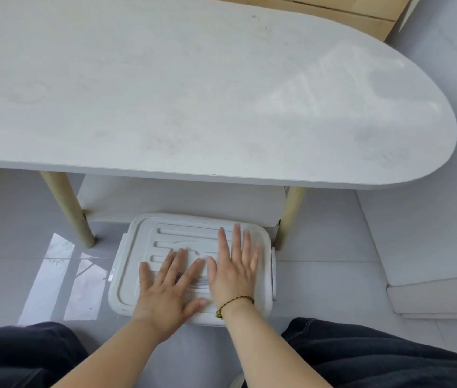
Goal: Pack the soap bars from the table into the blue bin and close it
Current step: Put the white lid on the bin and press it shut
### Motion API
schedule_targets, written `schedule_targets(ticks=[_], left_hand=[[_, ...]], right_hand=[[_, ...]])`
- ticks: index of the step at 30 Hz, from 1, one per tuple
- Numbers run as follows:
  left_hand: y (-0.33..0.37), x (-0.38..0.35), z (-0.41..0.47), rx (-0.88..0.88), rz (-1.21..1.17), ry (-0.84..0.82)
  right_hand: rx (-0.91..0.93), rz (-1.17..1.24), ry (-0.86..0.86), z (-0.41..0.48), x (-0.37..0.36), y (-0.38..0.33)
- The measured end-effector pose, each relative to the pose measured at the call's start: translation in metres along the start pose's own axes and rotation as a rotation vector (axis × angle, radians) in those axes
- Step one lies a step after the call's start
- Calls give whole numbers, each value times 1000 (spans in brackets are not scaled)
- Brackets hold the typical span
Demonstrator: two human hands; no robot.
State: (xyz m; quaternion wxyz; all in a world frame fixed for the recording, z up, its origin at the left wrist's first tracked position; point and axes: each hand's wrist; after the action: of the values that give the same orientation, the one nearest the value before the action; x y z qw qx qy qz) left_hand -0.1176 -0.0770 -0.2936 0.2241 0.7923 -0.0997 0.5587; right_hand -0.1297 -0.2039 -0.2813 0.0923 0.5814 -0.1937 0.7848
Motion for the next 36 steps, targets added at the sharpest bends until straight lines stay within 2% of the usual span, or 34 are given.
schedule_targets(ticks=[2, 5, 8, 10, 12, 13, 15, 16, 19, 23, 27, 36], left_hand=[[-15, 1, -7, 65, -66, 102], [-44, 7, -13, 228, -142, 220], [-70, 13, -5, 461, -207, 218], [-78, 20, 6, 652, -473, 247], [-86, 27, 16, 844, -914, 183], [-90, 28, 19, 906, -1098, 83], [-99, 31, 22, 930, -1273, -120], [-101, 33, 23, 915, -1299, -153], [-105, 37, 30, 882, -1257, -37], [-95, 44, 38, 871, -998, 161], [-87, 36, 33, 832, -970, 328], [-80, 24, 31, 781, -872, 435]], right_hand=[[148, -25, -123, -3, 3, -24], [232, -88, -293, -7, -4, -35], [234, -127, -359, -7, -7, -39], [245, -146, -331, -8, -10, -41], [258, -138, -327, -8, -11, -42], [265, -140, -322, -9, -12, -41], [270, -145, -311, -9, -16, -40], [269, -147, -316, -9, -16, -40], [276, -151, -298, -9, -19, -39], [277, -162, -302, -9, -16, -40], [272, -156, -324, -9, -13, -41], [261, -141, -398, -7, -10, -42]])
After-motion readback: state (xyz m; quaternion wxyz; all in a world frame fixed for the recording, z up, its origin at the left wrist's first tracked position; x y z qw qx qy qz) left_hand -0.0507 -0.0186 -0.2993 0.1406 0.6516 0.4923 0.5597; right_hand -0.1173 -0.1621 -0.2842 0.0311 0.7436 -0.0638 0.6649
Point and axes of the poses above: each hand's wrist, its own z-axis towards the middle knuckle, its own x-axis out of the back of the hand, y = z × x, and after that the axes turned 12 degrees about y, right-handed
